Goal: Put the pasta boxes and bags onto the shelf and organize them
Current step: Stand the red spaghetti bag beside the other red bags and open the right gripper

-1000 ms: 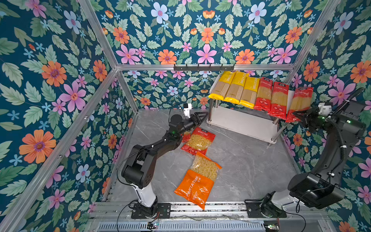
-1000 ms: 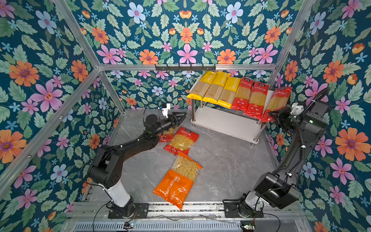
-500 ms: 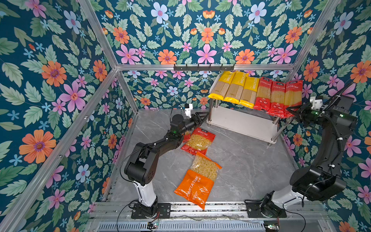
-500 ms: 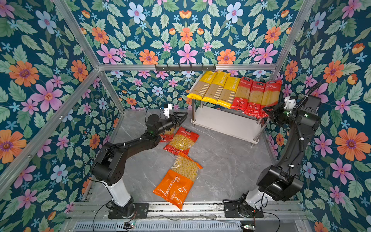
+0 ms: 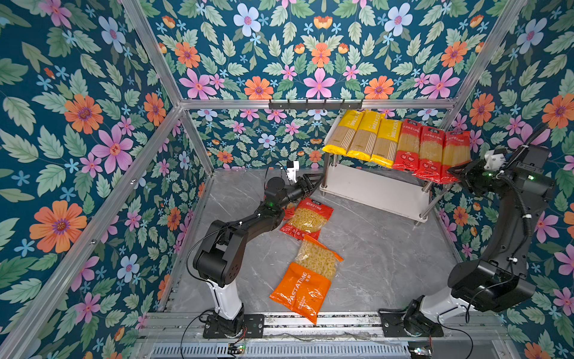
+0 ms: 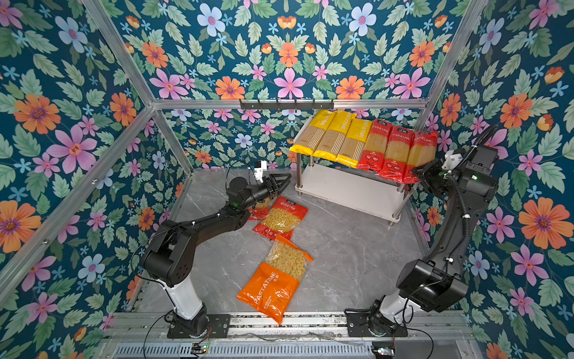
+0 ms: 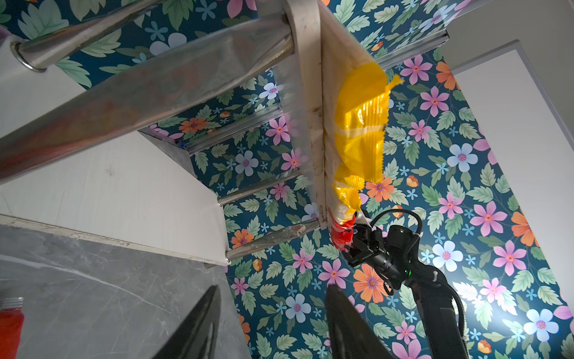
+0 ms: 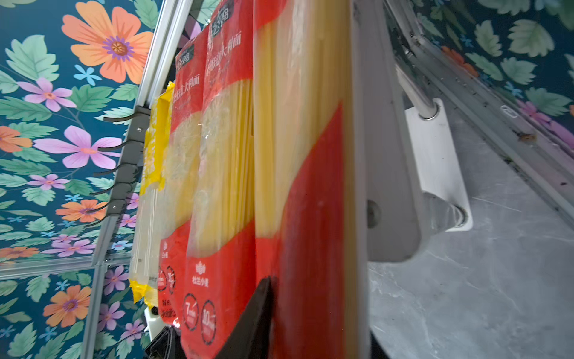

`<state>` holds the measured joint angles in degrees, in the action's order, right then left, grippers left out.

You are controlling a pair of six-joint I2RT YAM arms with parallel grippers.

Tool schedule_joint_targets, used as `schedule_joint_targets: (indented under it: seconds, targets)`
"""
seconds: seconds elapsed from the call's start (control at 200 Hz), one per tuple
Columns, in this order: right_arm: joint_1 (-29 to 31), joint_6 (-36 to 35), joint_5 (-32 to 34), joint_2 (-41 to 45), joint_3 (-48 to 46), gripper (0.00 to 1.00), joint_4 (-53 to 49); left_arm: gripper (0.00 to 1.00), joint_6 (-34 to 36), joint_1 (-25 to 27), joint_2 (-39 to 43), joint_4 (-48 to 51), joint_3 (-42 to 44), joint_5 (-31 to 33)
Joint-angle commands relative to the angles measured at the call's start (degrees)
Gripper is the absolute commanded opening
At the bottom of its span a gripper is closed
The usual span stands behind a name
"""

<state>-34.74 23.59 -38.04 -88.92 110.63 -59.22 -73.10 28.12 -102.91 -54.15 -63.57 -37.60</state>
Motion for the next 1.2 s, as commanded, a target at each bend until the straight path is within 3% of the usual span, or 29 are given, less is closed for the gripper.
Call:
schedule_joint_targets:
  seconds: [0.0, 0.145, 0.23, 0.42, 0.61, 0.81, 1.195]
  targets:
    - [0.1, -2.0, 4.0, 0.8, 0.9, 0.39, -2.1, 0.57, 0.1, 0.2, -0.1, -1.8, -0.6, -0.7]
    - [0.0, -3.3, 10.0, 1.9, 1.6, 0.44, -4.4, 0.57, 0.2, 0.5, -0.1, -1.7, -1.0, -0.7]
    - [-0.2, -3.3, 10.0, 2.2, 1.1, 0.44, -3.8, 0.57, 0.2, 0.7, -0.1, -1.7, -0.9, -0.7]
    - [-0.2, -3.1, 7.5, 0.2, 2.7, 0.29, -3.1, 0.56, 0.2, 1.2, -0.1, -1.7, -0.7, -0.6]
    - [0.3, -4.0, 4.6, -3.3, 6.3, 0.2, -4.4, 0.56, 0.4, 1.3, -0.2, -1.0, -1.1, -0.5]
    - [3.5, -5.7, 4.0, -4.6, 6.3, 0.17, -5.3, 0.56, 0.5, 1.7, -0.7, -1.0, -1.9, -0.2]
    - [3.6, -7.7, 7.4, -2.1, 5.7, 0.12, -8.4, 0.56, 0.7, 1.8, -0.6, -0.5, -2.3, -0.5]
